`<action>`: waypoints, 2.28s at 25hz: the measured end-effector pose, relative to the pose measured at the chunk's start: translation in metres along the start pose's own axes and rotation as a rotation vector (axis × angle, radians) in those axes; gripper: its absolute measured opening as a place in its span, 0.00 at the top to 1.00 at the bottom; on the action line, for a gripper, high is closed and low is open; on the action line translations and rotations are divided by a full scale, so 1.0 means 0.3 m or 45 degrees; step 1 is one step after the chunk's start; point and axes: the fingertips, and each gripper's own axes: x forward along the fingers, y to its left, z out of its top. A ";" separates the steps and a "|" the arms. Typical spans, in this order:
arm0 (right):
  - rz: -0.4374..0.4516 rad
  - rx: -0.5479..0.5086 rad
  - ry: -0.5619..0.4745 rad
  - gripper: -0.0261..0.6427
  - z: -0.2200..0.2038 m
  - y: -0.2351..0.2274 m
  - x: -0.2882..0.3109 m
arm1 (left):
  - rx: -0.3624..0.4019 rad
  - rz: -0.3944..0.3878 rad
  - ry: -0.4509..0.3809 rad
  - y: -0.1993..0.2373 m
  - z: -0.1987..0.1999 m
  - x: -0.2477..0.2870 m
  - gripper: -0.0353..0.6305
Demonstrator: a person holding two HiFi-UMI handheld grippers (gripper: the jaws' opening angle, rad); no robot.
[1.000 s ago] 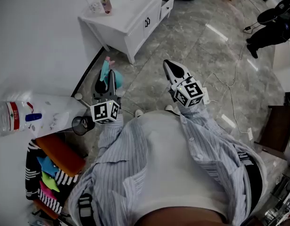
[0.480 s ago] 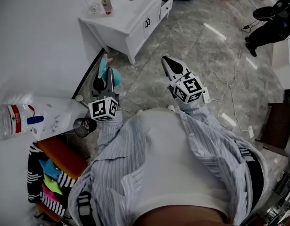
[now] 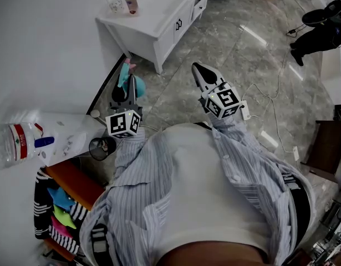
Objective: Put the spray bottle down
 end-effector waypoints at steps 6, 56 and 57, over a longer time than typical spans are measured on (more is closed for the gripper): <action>-0.038 0.003 0.004 0.94 -0.011 0.036 0.075 | -0.001 -0.051 -0.006 0.071 0.000 0.030 0.74; 0.202 0.072 0.142 0.94 0.004 -0.948 1.247 | 0.008 -0.067 0.138 0.299 -0.262 1.542 0.74; 0.196 0.071 0.152 0.94 -0.008 -0.949 1.266 | 0.002 -0.080 0.140 0.314 -0.281 1.566 0.74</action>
